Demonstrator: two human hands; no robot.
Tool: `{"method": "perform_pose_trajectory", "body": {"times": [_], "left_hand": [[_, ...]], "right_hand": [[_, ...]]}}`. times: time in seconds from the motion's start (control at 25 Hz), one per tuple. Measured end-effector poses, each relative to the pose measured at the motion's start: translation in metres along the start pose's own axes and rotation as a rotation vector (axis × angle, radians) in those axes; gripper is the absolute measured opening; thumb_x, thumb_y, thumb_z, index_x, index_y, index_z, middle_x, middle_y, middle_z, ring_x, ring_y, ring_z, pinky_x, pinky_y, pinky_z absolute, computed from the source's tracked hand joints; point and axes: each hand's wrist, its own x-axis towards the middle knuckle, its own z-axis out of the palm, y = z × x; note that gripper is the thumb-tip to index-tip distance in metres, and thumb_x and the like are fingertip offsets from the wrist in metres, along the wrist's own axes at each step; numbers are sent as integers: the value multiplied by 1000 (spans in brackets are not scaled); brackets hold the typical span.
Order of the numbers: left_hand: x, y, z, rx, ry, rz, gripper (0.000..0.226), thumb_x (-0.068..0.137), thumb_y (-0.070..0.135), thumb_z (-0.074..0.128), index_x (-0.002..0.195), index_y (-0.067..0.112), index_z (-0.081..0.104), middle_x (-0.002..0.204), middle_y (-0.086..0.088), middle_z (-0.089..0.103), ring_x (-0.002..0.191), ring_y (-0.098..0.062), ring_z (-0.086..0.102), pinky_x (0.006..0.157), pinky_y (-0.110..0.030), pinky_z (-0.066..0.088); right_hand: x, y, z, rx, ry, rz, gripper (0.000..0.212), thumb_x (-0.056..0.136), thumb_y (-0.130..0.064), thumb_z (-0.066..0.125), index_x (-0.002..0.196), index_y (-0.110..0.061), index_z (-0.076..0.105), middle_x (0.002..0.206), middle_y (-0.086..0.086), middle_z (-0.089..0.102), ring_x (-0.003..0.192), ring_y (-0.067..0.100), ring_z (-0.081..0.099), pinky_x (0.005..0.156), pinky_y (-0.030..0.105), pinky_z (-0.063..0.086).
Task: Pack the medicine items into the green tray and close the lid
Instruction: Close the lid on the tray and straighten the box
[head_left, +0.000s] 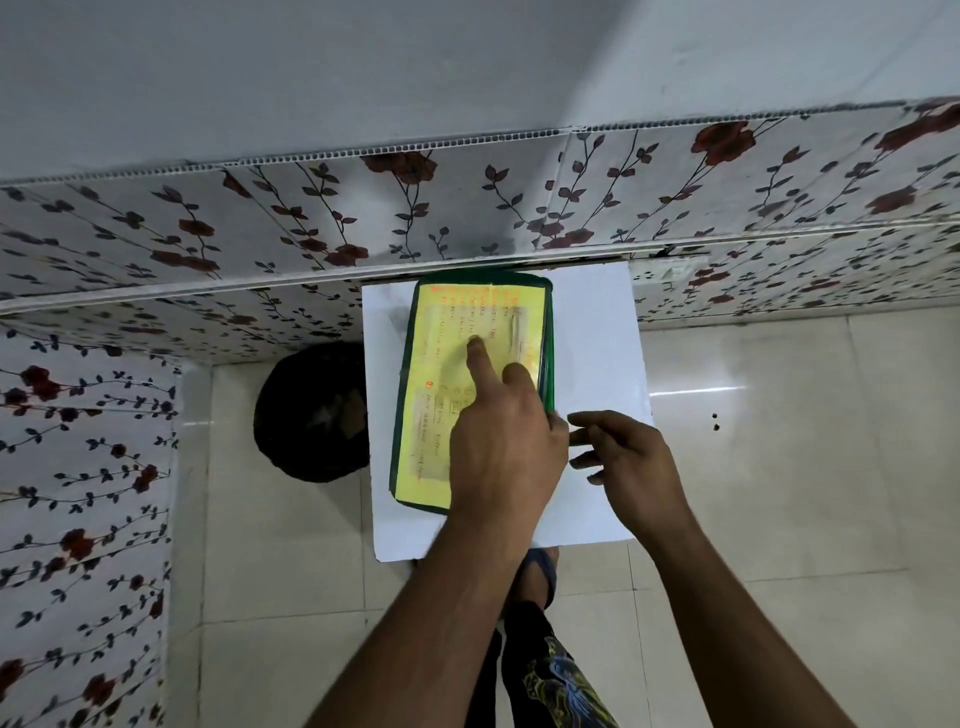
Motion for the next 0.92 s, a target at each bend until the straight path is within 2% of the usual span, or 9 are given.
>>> {"method": "perform_pose_trajectory", "body": {"times": [0.08,0.16,0.24,0.36,0.48,0.6,0.72,0.8,0.92], "left_hand": [[0,-2,0,-140,52,34,38,89,41,58,111,10,59,148,-14,40,75,-28,67,55,-24,38],[5,-21,-6,-307,252,48,31,90,36,58,109,11,61,134,-11,51,80,-24,64,58,-26,46],[17,-57,-5,-384,380,-83,36,90,34,59,118,11,59,128,-13,51,98,-25,59,75,-31,50],[28,-98,0,-601,59,-359,56,94,49,50,143,24,40,143,-6,46,128,-24,46,97,-33,38],[24,-95,6,-923,-219,-378,46,96,55,37,140,42,39,128,9,60,112,-13,59,84,-32,48],[16,-87,8,-953,-200,-365,38,96,55,39,132,44,43,115,15,65,102,-9,63,83,-35,51],[22,-85,0,-983,-146,-381,38,94,51,48,130,39,46,105,22,64,96,-3,64,75,-30,51],[50,-85,-8,-998,-98,-360,45,93,52,49,134,36,44,112,22,61,99,-2,61,81,-28,48],[101,-80,-10,-1008,-144,-338,41,93,54,46,125,29,54,118,6,63,112,-16,58,94,-36,45]], "right_hand": [[2,-1,-1,14,41,-5,30,96,-10,44,102,-21,71,90,-1,75,73,14,70,65,27,48],[5,-5,4,34,74,-24,24,96,-16,49,104,-23,71,91,-4,74,73,9,70,69,28,49],[8,-13,11,46,41,-42,23,95,-30,55,113,-24,68,100,-8,73,85,6,69,77,30,52],[14,-22,20,27,-64,-34,46,87,-49,63,127,-25,60,116,-11,67,103,6,64,84,28,53],[18,-27,24,54,-73,-22,49,85,-47,66,128,-24,61,118,-10,67,105,10,65,87,34,56],[18,-27,21,38,-66,-28,36,91,-37,61,124,-24,63,115,-8,69,104,13,66,92,44,55],[22,-38,14,12,-62,-38,37,93,-36,60,129,-25,57,115,-9,65,96,4,64,84,32,56],[40,-55,18,63,27,-61,40,95,-39,55,132,-24,54,120,-6,64,98,5,63,80,26,51],[76,-84,35,175,70,-79,38,97,-43,47,121,-18,64,112,-2,70,104,17,64,92,38,50]]}}
